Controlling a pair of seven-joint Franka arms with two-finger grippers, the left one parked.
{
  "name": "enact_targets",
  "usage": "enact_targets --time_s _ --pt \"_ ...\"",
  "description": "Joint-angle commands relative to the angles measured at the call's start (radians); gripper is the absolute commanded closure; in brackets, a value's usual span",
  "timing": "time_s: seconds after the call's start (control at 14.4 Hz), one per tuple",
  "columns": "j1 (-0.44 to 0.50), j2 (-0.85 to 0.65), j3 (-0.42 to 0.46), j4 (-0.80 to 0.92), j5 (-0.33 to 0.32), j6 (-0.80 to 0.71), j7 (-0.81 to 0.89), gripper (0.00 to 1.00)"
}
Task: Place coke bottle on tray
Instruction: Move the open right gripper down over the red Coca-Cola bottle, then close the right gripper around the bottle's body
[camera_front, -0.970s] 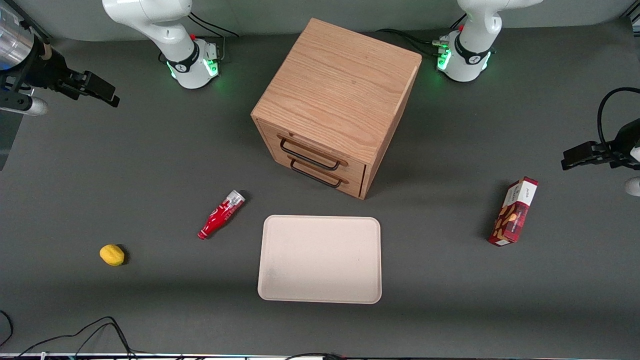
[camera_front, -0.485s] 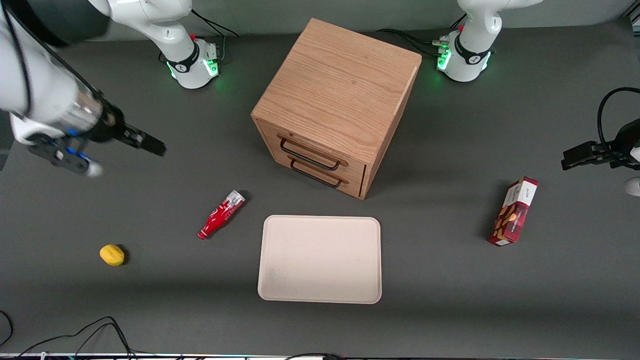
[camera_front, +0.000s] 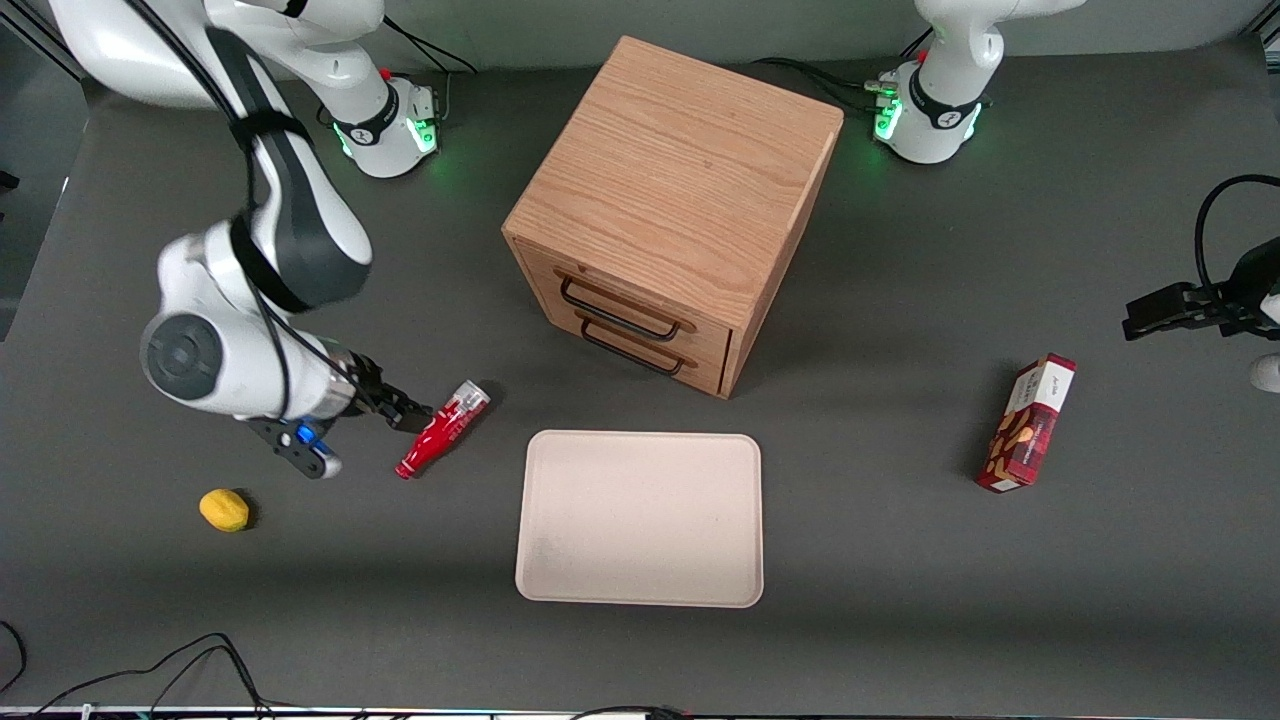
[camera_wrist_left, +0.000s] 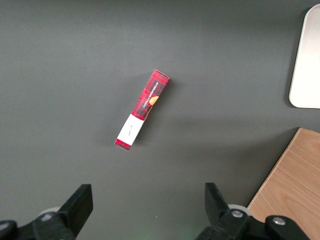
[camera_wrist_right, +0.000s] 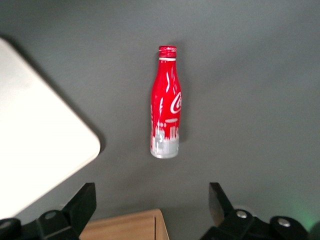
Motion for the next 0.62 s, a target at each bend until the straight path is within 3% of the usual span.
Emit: enact_targets --time_s 0.0,0.21,0.55 --pt "0.007 0.061 0.002 -0.056 -0.076 0.117 0.103 0.0" --pt "0.007 0.064 0.002 -0.205 -0.086 0.321 0.123 0.0" --pt "0.007 0.107 0.001 -0.284 -0.1 0.488 0.138 0.0"
